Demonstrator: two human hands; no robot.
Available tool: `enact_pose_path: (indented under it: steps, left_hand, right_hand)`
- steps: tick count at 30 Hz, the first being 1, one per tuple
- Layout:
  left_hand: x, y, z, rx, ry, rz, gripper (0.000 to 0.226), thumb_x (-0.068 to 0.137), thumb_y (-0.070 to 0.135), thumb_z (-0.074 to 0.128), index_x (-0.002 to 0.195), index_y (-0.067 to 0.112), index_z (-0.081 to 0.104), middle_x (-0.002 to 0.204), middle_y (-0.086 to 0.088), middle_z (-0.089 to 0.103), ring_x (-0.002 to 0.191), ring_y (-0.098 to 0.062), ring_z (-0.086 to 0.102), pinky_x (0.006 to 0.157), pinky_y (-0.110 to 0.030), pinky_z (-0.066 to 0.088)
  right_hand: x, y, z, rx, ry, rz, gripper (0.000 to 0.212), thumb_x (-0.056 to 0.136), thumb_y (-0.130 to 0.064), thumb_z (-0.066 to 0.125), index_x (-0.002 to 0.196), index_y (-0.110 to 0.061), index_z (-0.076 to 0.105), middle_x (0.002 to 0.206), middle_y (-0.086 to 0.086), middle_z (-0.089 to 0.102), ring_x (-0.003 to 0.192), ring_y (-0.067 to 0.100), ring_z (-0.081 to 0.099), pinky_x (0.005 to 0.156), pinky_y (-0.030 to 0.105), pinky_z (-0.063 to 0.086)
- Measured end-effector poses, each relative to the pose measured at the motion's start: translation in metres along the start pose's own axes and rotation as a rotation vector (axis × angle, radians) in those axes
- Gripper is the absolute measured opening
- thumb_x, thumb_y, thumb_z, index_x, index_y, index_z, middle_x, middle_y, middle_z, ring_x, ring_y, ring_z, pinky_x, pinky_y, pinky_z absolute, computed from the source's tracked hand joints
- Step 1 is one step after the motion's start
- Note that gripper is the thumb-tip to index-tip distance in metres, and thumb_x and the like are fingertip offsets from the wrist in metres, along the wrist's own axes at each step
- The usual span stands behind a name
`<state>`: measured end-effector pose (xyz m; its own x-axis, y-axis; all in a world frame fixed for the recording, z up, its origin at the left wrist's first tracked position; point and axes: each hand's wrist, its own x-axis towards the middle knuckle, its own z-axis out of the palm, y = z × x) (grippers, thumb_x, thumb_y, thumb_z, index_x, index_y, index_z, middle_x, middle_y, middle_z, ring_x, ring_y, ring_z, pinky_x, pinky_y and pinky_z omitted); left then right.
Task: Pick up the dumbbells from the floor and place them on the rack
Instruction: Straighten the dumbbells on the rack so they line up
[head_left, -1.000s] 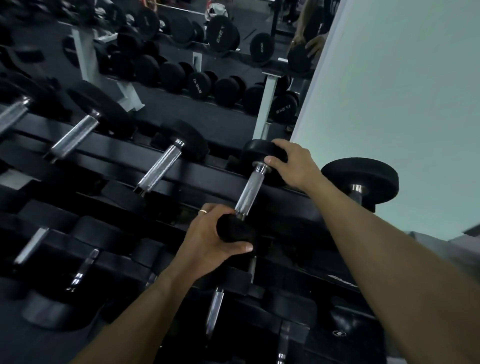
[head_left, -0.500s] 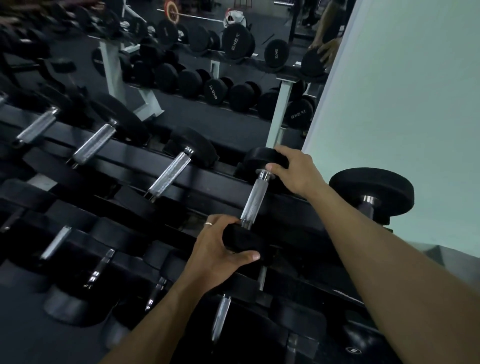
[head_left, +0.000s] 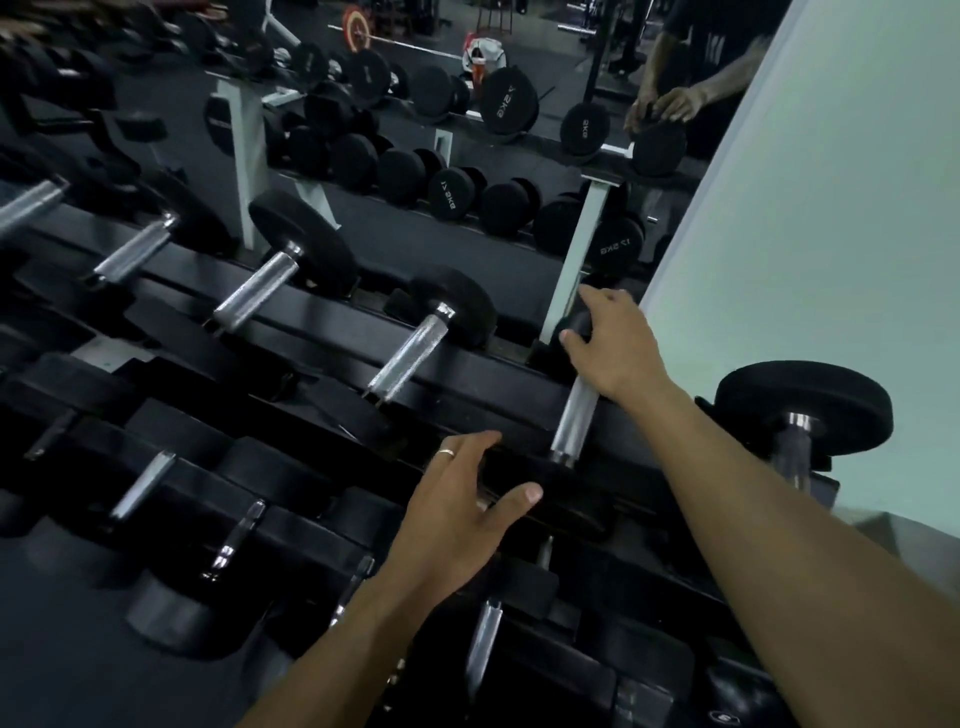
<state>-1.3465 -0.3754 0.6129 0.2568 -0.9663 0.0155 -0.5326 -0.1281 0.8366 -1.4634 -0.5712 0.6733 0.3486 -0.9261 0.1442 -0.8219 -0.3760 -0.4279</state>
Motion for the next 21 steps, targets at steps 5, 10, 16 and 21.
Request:
enact_pose_path:
  steps: [5, 10, 16, 21]
  left_hand:
    - [0.005, -0.033, -0.064, 0.131, 0.191, 0.071, 0.053, 0.077, 0.048, 0.073, 0.124, 0.028, 0.057, 0.123, 0.009, 0.055, 0.110, 0.002, 0.047, 0.088, -0.002, 0.030]
    - [0.023, -0.068, -0.104, 0.269, 0.211, 0.089, 0.068, 0.067, 0.050, 0.081, 0.126, 0.033, 0.053, 0.130, 0.012, 0.046, 0.130, -0.009, 0.035, 0.104, -0.028, 0.034]
    - [0.059, -0.103, -0.118, 0.247, 0.027, 0.039, 0.083, 0.057, 0.047, 0.087, 0.128, 0.033, 0.046, 0.139, 0.013, 0.036, 0.125, -0.013, 0.042, 0.100, -0.027, 0.036]
    - [0.059, -0.111, -0.108, 0.231, 0.118, 0.093, 0.076, 0.050, 0.049, 0.089, 0.114, 0.038, 0.049, 0.121, 0.021, 0.037, 0.109, -0.015, 0.048, 0.086, -0.028, 0.043]
  right_hand:
    - [0.003, -0.065, 0.031, 0.168, -0.103, -0.059, 0.070, 0.093, -0.033, 0.060, 0.152, -0.017, 0.026, 0.154, 0.009, 0.031, 0.141, 0.026, 0.031, 0.113, 0.034, 0.027]
    - [0.016, -0.088, 0.055, 0.308, -0.160, -0.010, 0.073, 0.093, -0.034, 0.060, 0.153, -0.021, 0.022, 0.155, 0.009, 0.030, 0.143, 0.024, 0.029, 0.115, 0.033, 0.024]
    - [0.037, -0.093, 0.071, 0.309, -0.103, 0.063, 0.060, 0.096, -0.030, 0.057, 0.150, -0.024, 0.031, 0.146, 0.009, 0.043, 0.137, 0.025, 0.039, 0.111, 0.033, 0.031]
    - [0.043, -0.088, 0.079, 0.315, -0.036, 0.076, 0.051, 0.095, -0.030, 0.058, 0.143, -0.021, 0.044, 0.132, 0.009, 0.055, 0.126, 0.027, 0.049, 0.109, 0.039, 0.039]
